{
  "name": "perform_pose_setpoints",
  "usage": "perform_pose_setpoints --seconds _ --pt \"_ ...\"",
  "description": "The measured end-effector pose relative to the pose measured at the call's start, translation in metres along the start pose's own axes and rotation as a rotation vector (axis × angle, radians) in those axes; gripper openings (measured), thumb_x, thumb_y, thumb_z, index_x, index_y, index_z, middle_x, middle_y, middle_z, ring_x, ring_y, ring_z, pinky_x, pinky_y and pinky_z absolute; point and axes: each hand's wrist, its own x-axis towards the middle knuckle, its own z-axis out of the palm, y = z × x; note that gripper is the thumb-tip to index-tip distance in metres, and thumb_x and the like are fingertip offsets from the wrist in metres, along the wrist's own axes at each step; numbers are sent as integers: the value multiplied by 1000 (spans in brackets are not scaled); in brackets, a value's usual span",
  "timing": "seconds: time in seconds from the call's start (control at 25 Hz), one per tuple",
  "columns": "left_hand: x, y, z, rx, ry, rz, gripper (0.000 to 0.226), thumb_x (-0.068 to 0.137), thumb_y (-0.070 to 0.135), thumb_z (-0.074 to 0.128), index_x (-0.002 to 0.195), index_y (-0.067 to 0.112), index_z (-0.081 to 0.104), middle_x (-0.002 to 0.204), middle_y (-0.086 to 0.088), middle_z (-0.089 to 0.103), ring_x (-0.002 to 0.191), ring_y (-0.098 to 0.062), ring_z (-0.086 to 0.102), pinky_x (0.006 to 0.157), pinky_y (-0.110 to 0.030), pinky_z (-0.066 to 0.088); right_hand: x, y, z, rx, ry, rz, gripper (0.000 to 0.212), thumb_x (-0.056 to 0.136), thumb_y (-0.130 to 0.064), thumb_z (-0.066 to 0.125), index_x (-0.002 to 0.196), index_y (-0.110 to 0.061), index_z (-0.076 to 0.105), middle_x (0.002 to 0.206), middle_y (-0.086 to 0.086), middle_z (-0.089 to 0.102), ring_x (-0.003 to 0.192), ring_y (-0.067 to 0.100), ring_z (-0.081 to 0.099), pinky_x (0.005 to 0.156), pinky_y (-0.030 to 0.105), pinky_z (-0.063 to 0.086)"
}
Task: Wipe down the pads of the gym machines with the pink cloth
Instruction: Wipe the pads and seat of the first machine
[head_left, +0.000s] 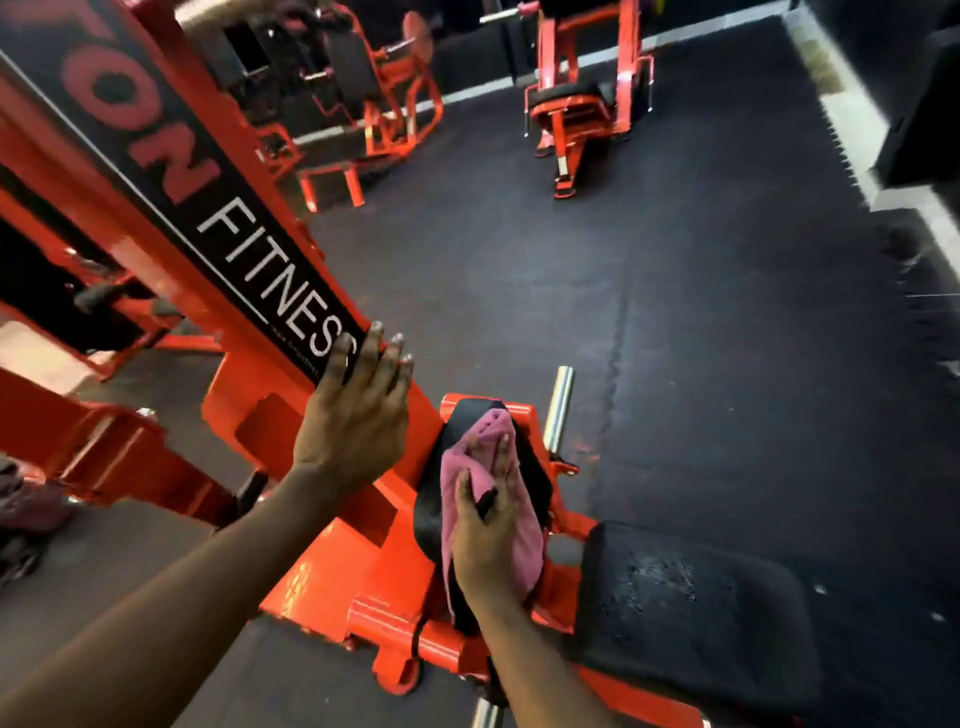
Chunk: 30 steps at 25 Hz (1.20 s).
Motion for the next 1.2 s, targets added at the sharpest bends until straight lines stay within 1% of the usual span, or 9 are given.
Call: perform_pose_setpoints --seconds 0.12,0.24,0.36,0.56,0.64,0.92,1.0,1.12,1.2 --pt "2 4 10 5 100 -22 43 95 26 45 129 7 62 136 -11 59 140 -33 41 118 -49 20 54 21 14 164 133 178 54 103 -31 53 151 -8 44 159 3 40 149 14 32 122 21 20" --pt "2 6 14 12 175 -34 45 93 28 44 127 7 64 134 -11 61 137 -30 47 116 -45 23 118 33 4 140 201 454 57 100 -48 47 131 -3 63 133 17 64 130 30 57 109 37 42" --pt "1 7 15 10 208 -29 45 90 29 44 124 7 66 135 -11 62 137 -28 48 114 -44 27 119 17 0 170 219 517 41 105 -38 49 102 -1 68 95 11 72 105 30 67 84 30 48" --pt "2 8 14 34 202 -51 46 91 29 42 125 9 64 136 -9 61 138 -26 46 117 -42 21 18 2 -2 170 115 -147 43 101 -21 50 144 -20 54 157 0 44 148 14 35 122 27 25" --pt "2 8 14 40 196 -59 46 92 29 40 125 9 64 136 -9 61 139 -26 46 118 -41 18 36 13 1 141 83 -140 48 98 -31 50 145 -24 51 159 0 41 150 14 32 124 32 23" --pt "3 10 15 44 199 -59 46 91 28 39 124 9 65 135 -8 62 138 -26 46 116 -42 22 118 23 2 290 255 501 62 97 -56 53 124 -1 67 121 19 70 116 31 65 100 39 49" --pt "2 11 15 47 200 -57 46 91 28 39 124 8 65 135 -9 62 138 -27 47 116 -43 23 83 15 1 270 241 367 75 91 -69 51 133 -8 63 131 14 67 119 21 64 103 35 48" --pt "2 11 16 54 198 -59 47 92 28 38 125 8 64 135 -9 61 138 -26 46 116 -42 22 22 12 4 238 165 3 48 102 -32 50 148 -18 50 156 -1 46 145 12 39 120 29 30" --pt "2 11 16 53 202 -61 46 92 28 38 125 9 64 136 -9 61 139 -26 45 117 -42 19 27 24 4 254 117 -28 45 103 -24 49 148 -17 50 156 0 46 147 15 37 123 33 26"
